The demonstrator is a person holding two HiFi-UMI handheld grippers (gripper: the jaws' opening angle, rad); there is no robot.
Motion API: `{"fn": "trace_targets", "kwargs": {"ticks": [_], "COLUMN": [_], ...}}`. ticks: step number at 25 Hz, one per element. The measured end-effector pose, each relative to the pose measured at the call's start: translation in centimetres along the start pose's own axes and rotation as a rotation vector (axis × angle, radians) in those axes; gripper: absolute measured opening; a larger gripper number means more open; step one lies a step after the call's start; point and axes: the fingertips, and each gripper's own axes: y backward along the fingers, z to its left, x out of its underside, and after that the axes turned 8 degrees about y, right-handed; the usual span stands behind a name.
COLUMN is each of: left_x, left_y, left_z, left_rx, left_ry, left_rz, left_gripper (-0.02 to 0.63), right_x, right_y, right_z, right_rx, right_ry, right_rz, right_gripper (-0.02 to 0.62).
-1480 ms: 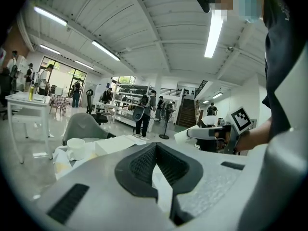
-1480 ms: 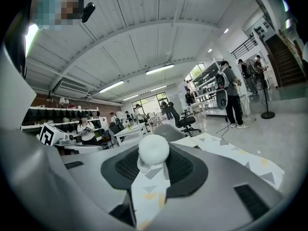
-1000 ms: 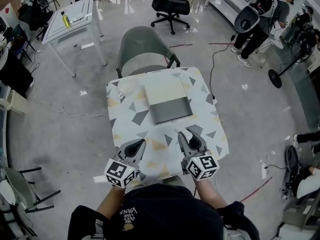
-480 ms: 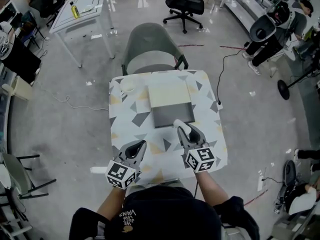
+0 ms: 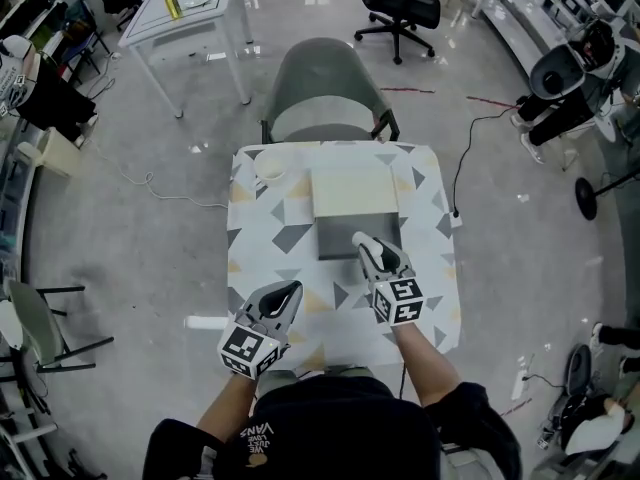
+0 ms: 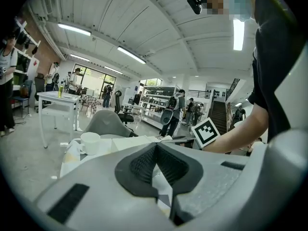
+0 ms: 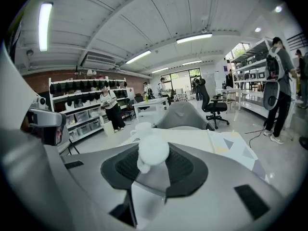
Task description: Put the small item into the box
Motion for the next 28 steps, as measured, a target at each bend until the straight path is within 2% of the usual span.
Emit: {"fn": "trace_targets", "kwargs": {"ticks": [8, 14, 22, 28], "left_x": [1.0, 1.1, 1.1, 1.3], "left_y": [-0.5, -0.3, -0.3, 0.0], "left_z": [0.9, 1.4, 1.4, 1.3], "left_rx": [-0.060, -0.101, -0.116, -0.122], "left_ry": [0.021, 0.037, 0.045, 0.047], "left_rz": [0.009, -0.001, -0.008, -0.003], "left_gripper": [0.006, 0.006, 0.006, 0.006], "right_x": [2.7, 4.5, 7.0, 8.2], "right_y": [-4.3, -7.4, -9.7, -10.0], "right_z": [-1.2, -1.8, -0.6, -0.7], "right_rx": [-0.049, -0.101, -0.210, -0.212], "right_ry": [0.029, 0.068, 0.069, 0.058], "right_rz": [0.091, 0.206, 0.324, 0.381], "right_gripper": [0.129, 0.130, 0.130, 0.133]}}
